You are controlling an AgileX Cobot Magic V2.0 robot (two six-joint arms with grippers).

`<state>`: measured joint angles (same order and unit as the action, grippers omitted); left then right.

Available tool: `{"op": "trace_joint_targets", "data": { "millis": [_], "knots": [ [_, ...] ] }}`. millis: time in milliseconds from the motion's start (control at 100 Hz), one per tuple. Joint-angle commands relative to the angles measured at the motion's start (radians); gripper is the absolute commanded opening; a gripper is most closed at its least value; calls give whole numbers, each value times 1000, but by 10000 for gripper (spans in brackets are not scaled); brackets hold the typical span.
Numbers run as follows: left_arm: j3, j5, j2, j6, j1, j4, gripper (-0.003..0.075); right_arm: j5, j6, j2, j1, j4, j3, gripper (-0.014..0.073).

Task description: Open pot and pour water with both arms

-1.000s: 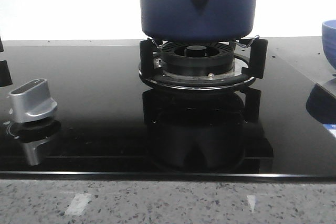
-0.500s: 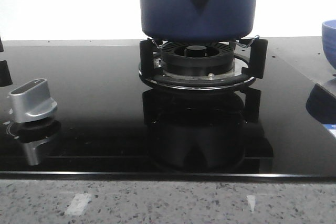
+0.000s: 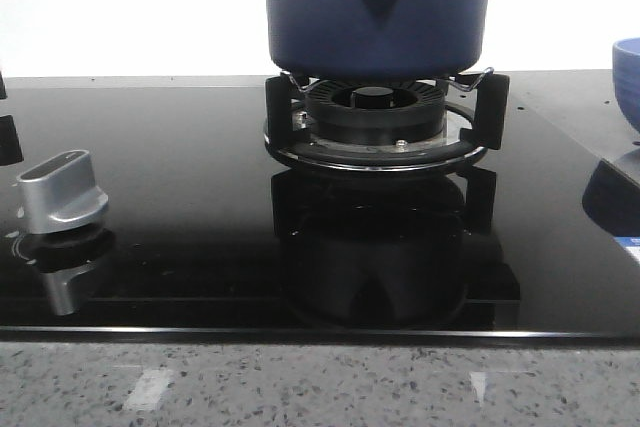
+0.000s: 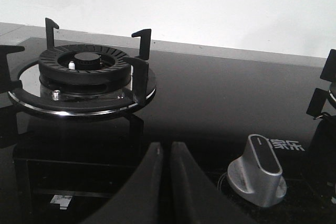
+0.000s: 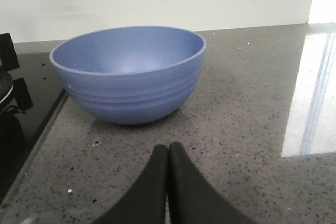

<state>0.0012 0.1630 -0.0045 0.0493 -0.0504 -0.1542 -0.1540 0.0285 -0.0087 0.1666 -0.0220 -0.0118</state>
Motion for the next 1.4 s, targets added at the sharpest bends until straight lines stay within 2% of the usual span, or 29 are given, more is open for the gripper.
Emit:
{"op": "trace_joint_targets", "data": {
  "millis": [0, 220, 340, 440, 540, 680, 800, 870, 990, 1070, 1230, 1390],
  "knots": [
    [32, -77, -26, -10, -9, -3, -20, 104, -2, -22, -1, 6, -26, -56],
    [32, -77, -26, -10, -9, -13, -20, 109, -2, -22, -1, 152, -26, -56],
    [32, -80, -26, -10, -9, -24, -20, 117, -2, -22, -1, 159, -26, -56],
    [32, -92, -26, -10, -9, -90, -20, 125, -2, -22, -1, 169, -26, -56],
    [32, -116, -26, -10, -9, -213, -20, 136, -2, -22, -1, 231, -26, -56],
    [32, -154, -26, -10, -9, -384, -20, 148, -2, -22, -1, 396, -26, -56],
    [25, -181, -26, -10, -9, -547, -20, 144, -2, -22, -1, 633, -24, -56],
    [15, -181, -26, -10, -9, -599, -20, 123, -2, -22, -1, 708, -7, -56],
    [-40, -139, -24, -8, -9, -592, -20, 0, -17, -18, -1, 683, 84, -56],
    [-101, -99, -9, 0, -9, -560, -20, -105, -89, 5, -1, 635, 181, -56],
    [-273, 19, 124, 7, -9, -447, -20, -311, -140, 156, -4, 532, 386, -56],
    [-478, 172, 334, 191, -9, -424, -20, -458, -159, 328, -31, 477, 573, -56]
  ]
}}
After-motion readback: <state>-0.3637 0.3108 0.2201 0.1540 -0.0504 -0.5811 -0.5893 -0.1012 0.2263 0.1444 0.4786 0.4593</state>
